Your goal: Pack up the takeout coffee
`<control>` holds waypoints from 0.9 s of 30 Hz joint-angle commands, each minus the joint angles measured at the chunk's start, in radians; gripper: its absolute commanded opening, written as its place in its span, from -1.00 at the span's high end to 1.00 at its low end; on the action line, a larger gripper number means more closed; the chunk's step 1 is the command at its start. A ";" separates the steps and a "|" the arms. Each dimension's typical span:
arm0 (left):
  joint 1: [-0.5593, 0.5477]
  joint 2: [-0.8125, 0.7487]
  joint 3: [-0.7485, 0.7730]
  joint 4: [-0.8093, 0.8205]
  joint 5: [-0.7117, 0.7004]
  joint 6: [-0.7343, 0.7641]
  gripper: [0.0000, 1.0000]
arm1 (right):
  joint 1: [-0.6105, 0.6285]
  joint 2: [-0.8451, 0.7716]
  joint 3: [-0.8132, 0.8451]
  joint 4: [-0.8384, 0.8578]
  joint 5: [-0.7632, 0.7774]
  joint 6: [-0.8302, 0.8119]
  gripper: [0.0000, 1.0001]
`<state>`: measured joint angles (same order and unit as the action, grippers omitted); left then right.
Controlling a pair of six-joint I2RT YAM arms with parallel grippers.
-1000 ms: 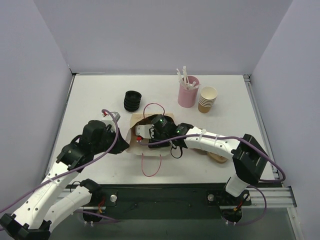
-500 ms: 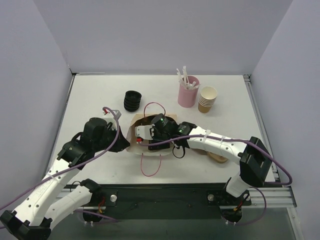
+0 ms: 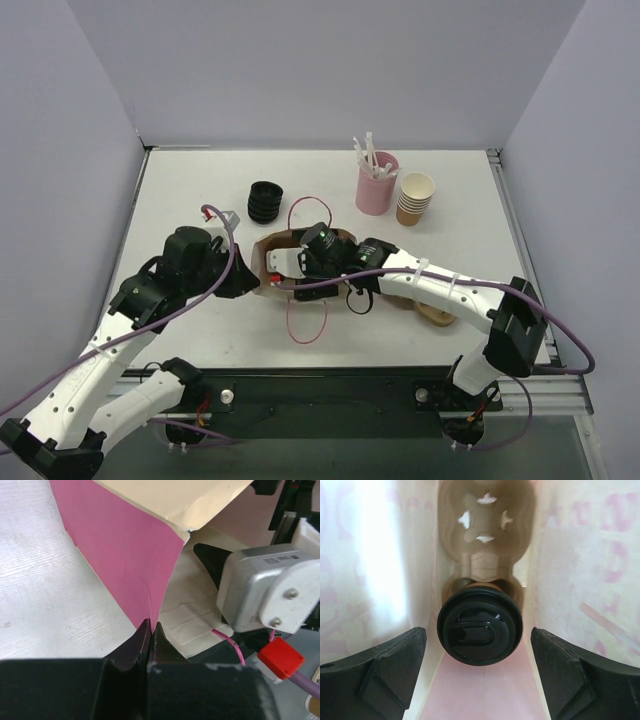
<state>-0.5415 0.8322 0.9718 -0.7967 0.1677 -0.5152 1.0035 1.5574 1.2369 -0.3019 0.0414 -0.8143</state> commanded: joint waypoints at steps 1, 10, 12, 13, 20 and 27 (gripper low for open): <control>0.002 0.011 0.065 -0.021 -0.002 -0.045 1.00 | 0.015 -0.068 0.079 -0.066 -0.023 0.029 -0.76; 0.003 0.041 0.120 -0.059 -0.002 -0.088 1.00 | 0.033 -0.083 0.185 -0.123 -0.046 0.081 -0.59; 0.003 0.042 0.148 -0.067 -0.010 -0.098 1.00 | 0.032 -0.095 0.209 -0.131 -0.090 0.115 -0.56; 0.003 0.045 0.154 -0.079 -0.025 -0.114 1.00 | 0.033 -0.097 0.238 -0.134 -0.098 0.127 -0.55; 0.005 0.097 0.194 -0.139 -0.043 -0.166 1.00 | 0.037 -0.109 0.318 -0.160 -0.121 0.194 -0.55; 0.021 0.139 0.237 -0.188 -0.073 -0.184 1.00 | 0.014 -0.132 0.381 -0.118 -0.159 0.294 -0.57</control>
<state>-0.5358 0.9611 1.1381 -0.9550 0.1303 -0.6739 1.0332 1.4784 1.5631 -0.4469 -0.0666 -0.6106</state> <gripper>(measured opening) 0.026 0.786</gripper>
